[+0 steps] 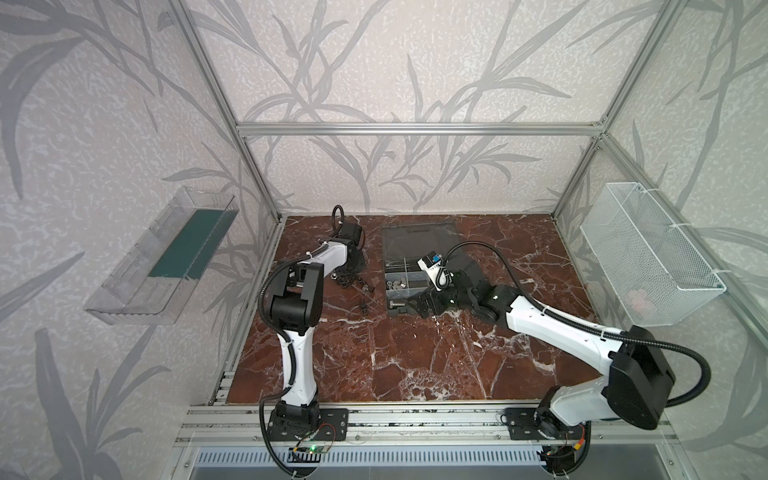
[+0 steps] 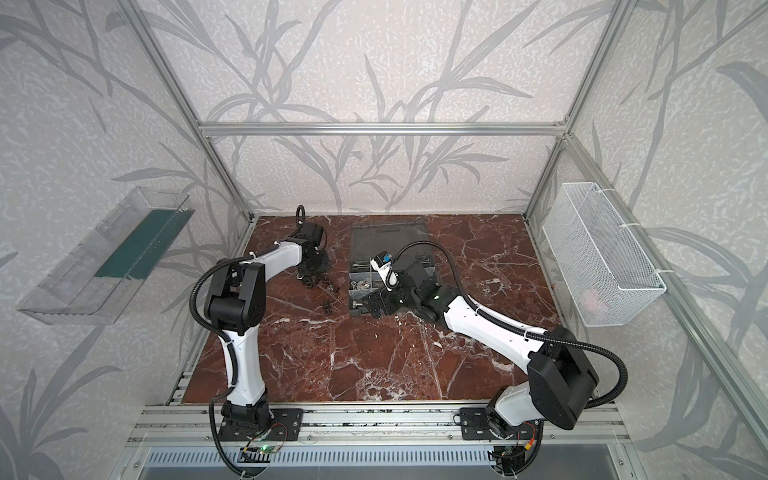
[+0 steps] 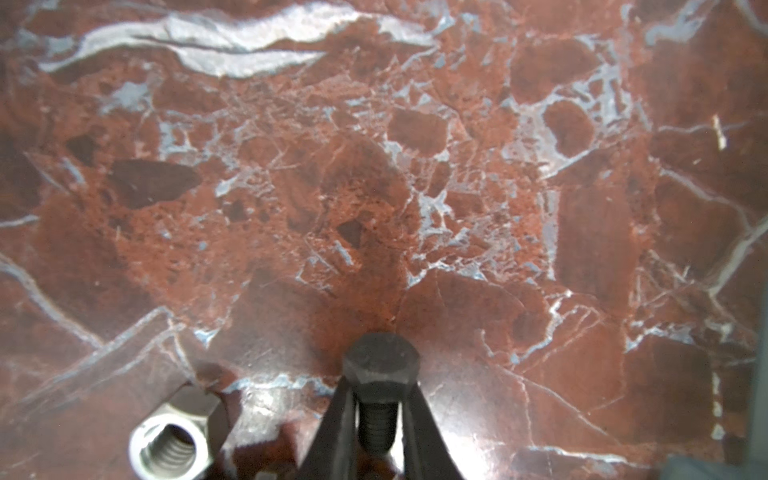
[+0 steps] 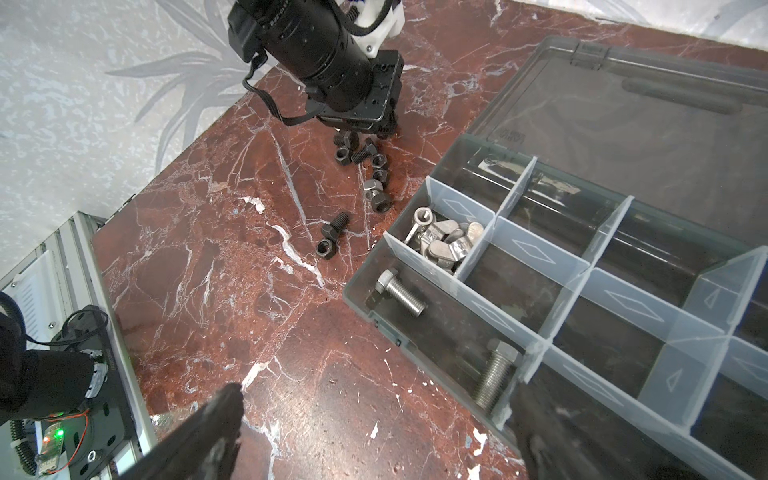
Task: Sort the screws and nuts into containers
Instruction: 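Lift the black bolt from the pile with the left gripper, then carry the black bolt over a box compartment while the right gripper moves over the box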
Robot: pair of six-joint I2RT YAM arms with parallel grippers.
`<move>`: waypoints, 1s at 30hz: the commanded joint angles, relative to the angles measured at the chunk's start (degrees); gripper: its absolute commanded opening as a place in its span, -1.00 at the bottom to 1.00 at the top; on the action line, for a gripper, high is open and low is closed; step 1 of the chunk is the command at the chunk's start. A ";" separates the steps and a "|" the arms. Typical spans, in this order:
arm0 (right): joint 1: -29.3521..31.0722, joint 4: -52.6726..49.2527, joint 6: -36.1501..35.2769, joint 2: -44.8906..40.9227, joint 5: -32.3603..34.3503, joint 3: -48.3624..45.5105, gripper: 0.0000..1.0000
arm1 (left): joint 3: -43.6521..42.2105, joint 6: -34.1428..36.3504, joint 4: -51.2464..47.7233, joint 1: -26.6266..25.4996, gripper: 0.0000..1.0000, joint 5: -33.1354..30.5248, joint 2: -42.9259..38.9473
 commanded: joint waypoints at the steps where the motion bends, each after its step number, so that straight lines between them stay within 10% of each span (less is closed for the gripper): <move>1: -0.15 0.69 0.75 -1.46 -0.48 -0.81 0.98 | -0.96 -0.03 -0.93 -0.24 -0.71 -1.12 0.78; 30: -2.85 -3.50 2.79 -7.73 0.89 -1.01 0.98 | 1.92 1.88 -6.26 -7.93 -0.91 3.05 -15.01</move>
